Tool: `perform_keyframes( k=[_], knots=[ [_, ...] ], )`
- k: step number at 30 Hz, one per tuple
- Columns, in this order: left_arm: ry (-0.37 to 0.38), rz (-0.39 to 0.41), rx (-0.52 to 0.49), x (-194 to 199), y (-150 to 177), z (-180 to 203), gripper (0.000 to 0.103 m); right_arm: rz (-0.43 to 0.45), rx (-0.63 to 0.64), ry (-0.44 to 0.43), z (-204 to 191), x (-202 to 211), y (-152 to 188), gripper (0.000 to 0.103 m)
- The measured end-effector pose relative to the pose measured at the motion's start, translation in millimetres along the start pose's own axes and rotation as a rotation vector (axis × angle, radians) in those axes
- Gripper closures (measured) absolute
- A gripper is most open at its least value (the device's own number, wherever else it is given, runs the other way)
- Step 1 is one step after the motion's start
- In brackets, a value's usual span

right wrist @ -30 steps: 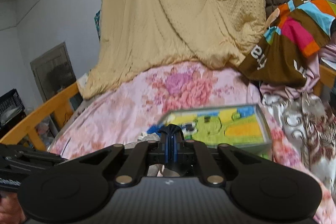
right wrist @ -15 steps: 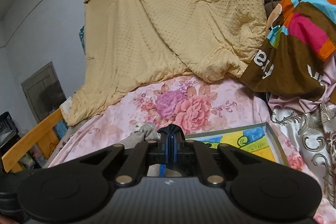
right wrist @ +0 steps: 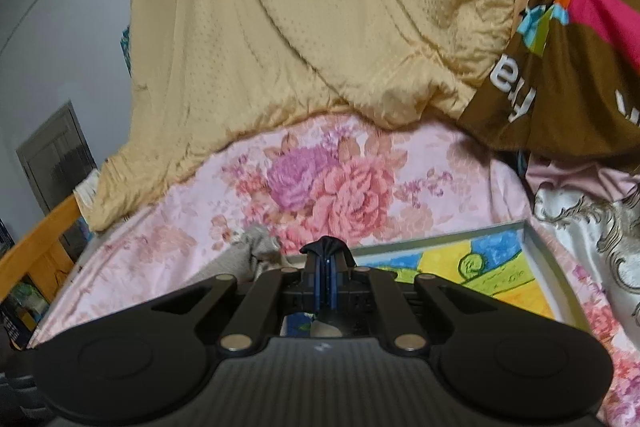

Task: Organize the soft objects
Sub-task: 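Carry the pouch and sock into the grey frog tray with both grippers, then open both grippers to release the pouch and sock, then withdraw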

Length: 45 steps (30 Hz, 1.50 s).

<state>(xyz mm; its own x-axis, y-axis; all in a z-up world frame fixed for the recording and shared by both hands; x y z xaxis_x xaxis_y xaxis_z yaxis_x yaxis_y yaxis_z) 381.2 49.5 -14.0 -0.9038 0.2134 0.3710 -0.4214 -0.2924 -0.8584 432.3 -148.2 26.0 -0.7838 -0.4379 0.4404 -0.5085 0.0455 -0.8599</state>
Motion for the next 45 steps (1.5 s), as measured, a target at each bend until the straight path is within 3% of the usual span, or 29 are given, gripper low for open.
perform_keyframes(
  k=[7,14,19,22,25,27,29,32,38,42,45],
  knots=[
    [-0.021,-0.081,0.022,-19.5,13.6,-15.3,0.093,-0.060,0.019,0.023,-3.5,-15.2,14.4,0.098],
    [-0.095,-0.176,0.009,-33.4,26.5,-19.8,0.091,-0.129,0.019,0.037,-0.2,-25.2,30.9,0.096],
    [-0.127,-0.211,0.006,-37.6,33.4,-22.7,0.089,-0.173,0.026,0.054,2.1,-30.5,40.2,0.091],
    [-0.136,-0.222,-0.003,-37.4,36.6,-21.7,0.083,-0.187,0.020,0.072,4.6,-30.4,43.4,0.086],
    [-0.143,-0.227,0.002,-35.6,37.8,-21.1,0.077,-0.190,0.026,0.091,6.3,-27.2,44.5,0.065],
    [-0.148,-0.227,0.006,-33.6,38.2,-20.0,0.069,-0.181,0.032,0.098,6.9,-23.3,44.6,0.050],
    [-0.149,-0.216,0.014,-29.7,38.1,-19.0,0.057,-0.163,0.039,0.120,6.9,-18.0,44.3,0.042],
    [-0.154,-0.195,0.022,-21.4,37.0,-15.7,0.041,-0.132,0.071,0.140,4.9,-8.0,43.1,0.035],
    [-0.164,-0.148,0.037,1.7,30.5,-11.2,0.020,-0.064,0.085,0.151,1.3,18.3,38.1,0.015],
    [-0.159,-0.100,0.057,20.8,26.7,-8.5,0.012,-0.011,0.076,0.177,-0.2,41.2,37.1,0.001],
    [-0.160,-0.069,0.054,36.9,25.8,-4.9,0.007,0.033,0.091,0.209,-3.7,60.9,37.5,0.000]
  ],
)
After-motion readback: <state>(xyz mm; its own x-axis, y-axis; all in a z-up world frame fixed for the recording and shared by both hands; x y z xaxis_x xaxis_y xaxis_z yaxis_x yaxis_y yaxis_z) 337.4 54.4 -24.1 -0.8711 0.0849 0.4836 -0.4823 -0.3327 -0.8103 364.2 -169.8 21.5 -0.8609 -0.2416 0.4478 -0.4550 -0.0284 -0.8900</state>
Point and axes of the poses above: each gripper's, at about its wrist camera, not at the fingertips, and x roughly against the way its jaws point, z to its right, y to its underside, the point moved 1 cm from there along -x, roughly the way its jaws point
